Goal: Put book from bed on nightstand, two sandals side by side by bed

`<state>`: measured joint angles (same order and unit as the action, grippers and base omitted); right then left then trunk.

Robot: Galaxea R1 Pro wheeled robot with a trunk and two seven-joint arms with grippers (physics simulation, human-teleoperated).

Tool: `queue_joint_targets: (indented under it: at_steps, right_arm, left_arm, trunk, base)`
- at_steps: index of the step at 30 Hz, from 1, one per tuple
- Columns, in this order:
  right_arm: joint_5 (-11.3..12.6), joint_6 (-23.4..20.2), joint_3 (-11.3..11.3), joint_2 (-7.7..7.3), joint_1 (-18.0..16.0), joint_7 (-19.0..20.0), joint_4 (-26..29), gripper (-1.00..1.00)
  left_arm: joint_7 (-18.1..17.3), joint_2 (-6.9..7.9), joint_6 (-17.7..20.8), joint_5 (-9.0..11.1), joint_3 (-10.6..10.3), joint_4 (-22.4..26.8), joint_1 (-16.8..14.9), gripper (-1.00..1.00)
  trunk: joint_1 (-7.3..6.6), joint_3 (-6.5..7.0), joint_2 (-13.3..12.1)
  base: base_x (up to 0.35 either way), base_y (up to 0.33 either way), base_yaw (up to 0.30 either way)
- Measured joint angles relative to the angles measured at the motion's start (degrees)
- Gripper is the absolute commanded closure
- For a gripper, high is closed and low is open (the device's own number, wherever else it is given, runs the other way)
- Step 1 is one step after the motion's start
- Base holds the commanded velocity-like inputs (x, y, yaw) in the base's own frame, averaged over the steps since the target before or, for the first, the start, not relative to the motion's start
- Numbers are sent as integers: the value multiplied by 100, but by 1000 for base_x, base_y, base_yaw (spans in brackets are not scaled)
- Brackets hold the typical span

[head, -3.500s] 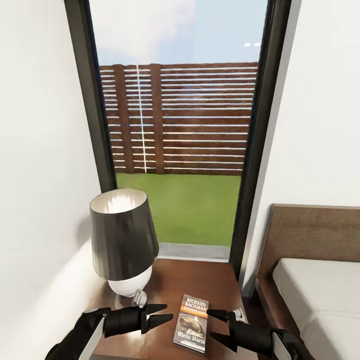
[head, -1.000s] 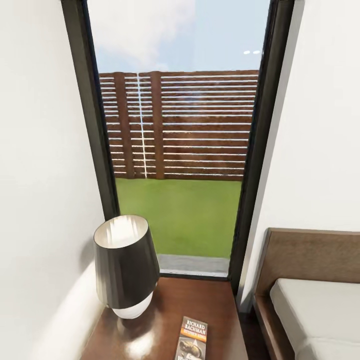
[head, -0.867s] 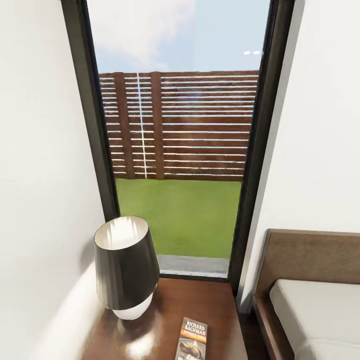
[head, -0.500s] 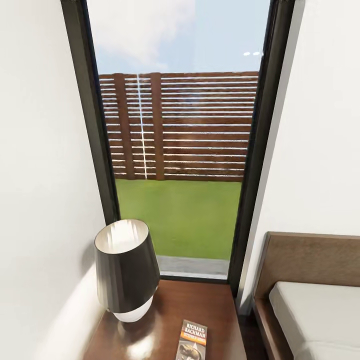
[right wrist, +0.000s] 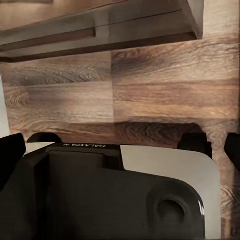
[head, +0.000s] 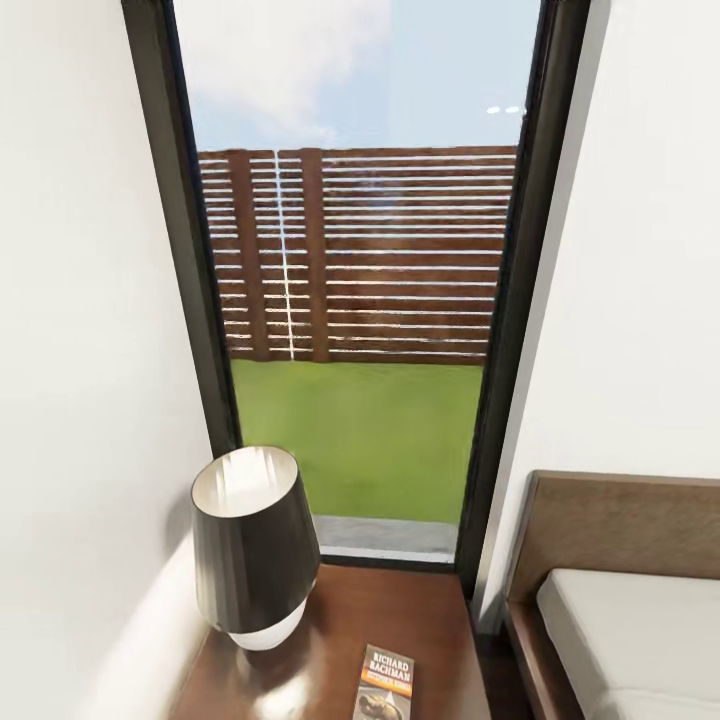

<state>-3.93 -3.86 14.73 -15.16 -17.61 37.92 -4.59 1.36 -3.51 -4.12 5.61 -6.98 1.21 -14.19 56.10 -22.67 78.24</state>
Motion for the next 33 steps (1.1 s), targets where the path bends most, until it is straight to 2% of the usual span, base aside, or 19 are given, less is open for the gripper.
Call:
queue_joint_targets:
  at_steps: [2, 5, 6, 8, 11, 13, 16, 21, 33]
  right_arm:
    - [-88, -3, 2, 116, 22, 3, 0, -100]
    - [-305, 3, 4, 203, 35, 9, 0, -100]
    - [-418, 10, 4, 221, 39, 20, 1, -100]
    - [-498, 13, 5, 235, 41, 26, 1, -100]
    - [-601, 21, 6, 250, 43, 38, 1, -100]
    - [-622, 23, 7, 256, 44, 39, 1, -100]
    - [-630, 24, 7, 260, 44, 27, 1, -100]
    - [-634, 24, 6, 262, 45, -1, 1, -100]
    - [-635, 22, 6, 262, 45, -16, 9, -100]
  left_arm:
    - [9, 18, 1, -7, 0, 2, 52, -100]
    - [-98, 81, -3, -15, -2, 4, 98, -100]
    - [-255, 128, -4, -17, -3, 7, 110, -100]
    - [-511, 183, -6, -20, -3, 8, 118, -100]
    - [-1284, 337, -12, -25, -1, 10, 127, -100]
    - [-1597, 391, -20, -27, -1, 8, 129, -100]
    - [-1794, 427, -42, -27, 0, 9, 130, -100]
    - [-1907, 444, -111, -26, 0, 9, 131, -100]
    - [-1887, 415, -124, 15, 16, 9, 131, -100]
  trunk:
    - [-44, 36, -80]
    - [-110, 90, -201]
    - [-132, 108, -241]
    - [-133, 109, -242]
    - [-133, 109, -242]
    - [-154, 126, -281]
    - [-220, 180, -401]
    - [-221, 181, -403]
    - [-221, 181, -403]
  base:
    - [0, 0, 0]
    - [0, 0, 0]
    - [0, 0, 0]
    - [0, 0, 0]
    - [0, 0, 0]
    - [0, 0, 0]
    - [0, 0, 0]
    - [0, 0, 0]
    - [0, 0, 0]
